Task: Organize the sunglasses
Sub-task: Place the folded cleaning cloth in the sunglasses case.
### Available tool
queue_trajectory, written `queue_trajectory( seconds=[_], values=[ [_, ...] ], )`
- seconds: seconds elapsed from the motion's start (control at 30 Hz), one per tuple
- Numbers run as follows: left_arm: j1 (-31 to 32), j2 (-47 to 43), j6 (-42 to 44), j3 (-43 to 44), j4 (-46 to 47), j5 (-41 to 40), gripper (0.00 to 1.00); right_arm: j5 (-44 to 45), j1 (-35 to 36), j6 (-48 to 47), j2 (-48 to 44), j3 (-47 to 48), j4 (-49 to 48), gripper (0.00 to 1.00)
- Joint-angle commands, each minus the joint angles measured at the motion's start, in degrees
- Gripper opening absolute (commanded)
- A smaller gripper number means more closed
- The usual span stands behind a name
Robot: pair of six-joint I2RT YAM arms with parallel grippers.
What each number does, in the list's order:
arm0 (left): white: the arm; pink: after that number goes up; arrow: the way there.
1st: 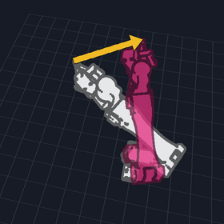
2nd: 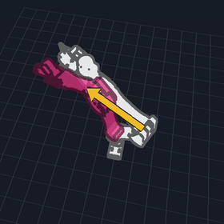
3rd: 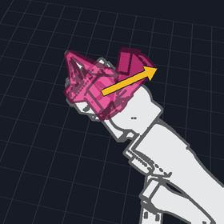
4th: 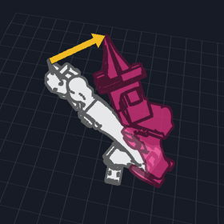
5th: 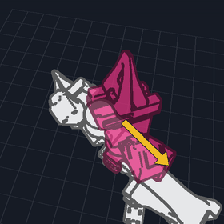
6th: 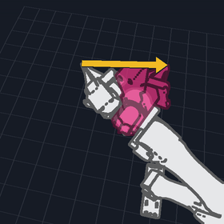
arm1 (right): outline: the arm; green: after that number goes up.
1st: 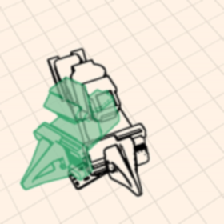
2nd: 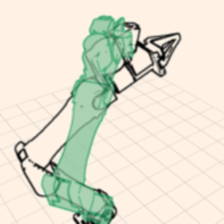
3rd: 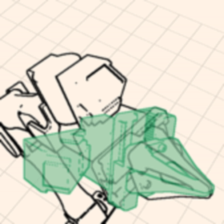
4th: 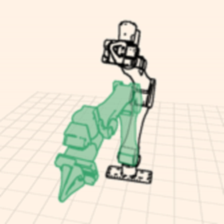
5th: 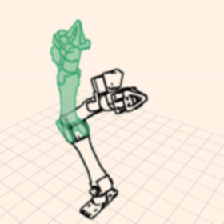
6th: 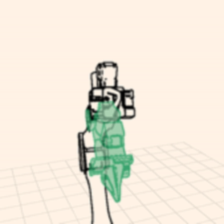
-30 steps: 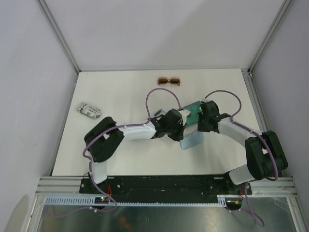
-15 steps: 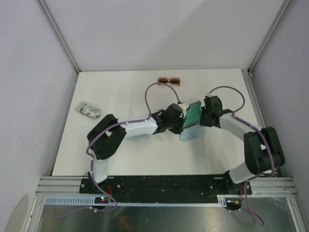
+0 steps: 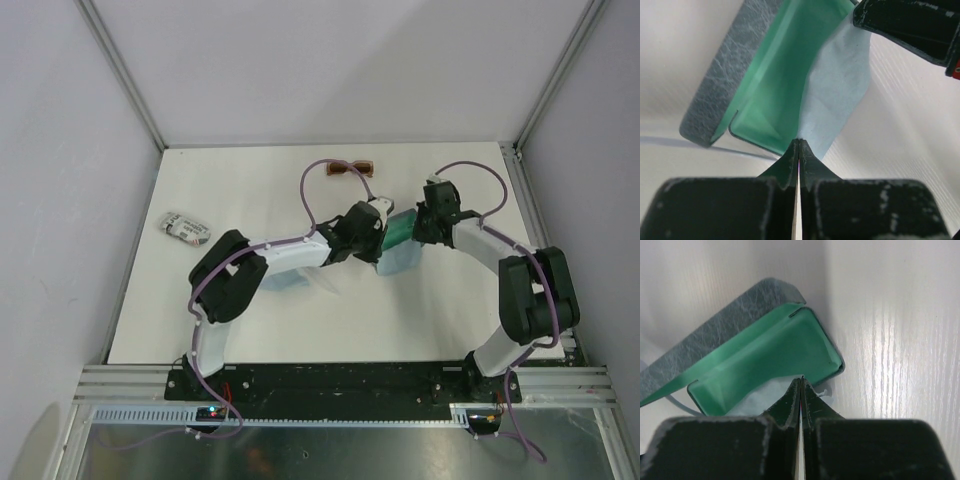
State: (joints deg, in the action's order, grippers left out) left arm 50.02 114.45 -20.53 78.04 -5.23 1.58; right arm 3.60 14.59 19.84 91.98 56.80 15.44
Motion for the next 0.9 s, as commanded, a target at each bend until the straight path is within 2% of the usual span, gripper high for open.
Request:
queue_trajectory(
  seconds=[0.0, 0.2, 0.87],
  values=[
    [-1.15, 1.44, -0.63, 3.17, 0.66, -1.35, 0.0, 0.2, -0.56, -0.01, 2.86, 3.89, -1.99, 0.0],
    [-2.03, 2.44, -0.97, 4.47, 0.66, -4.13, 0.0, 0.33, -0.86, -0.14, 5.68, 6.08, -2.95, 0.0],
    [-3.21, 4.13, -0.6, 5.88, 0.65, -5.07, 0.0, -0.27, -1.84, -0.08, 11.11, 10.59, -4.26, 0.0]
  ],
)
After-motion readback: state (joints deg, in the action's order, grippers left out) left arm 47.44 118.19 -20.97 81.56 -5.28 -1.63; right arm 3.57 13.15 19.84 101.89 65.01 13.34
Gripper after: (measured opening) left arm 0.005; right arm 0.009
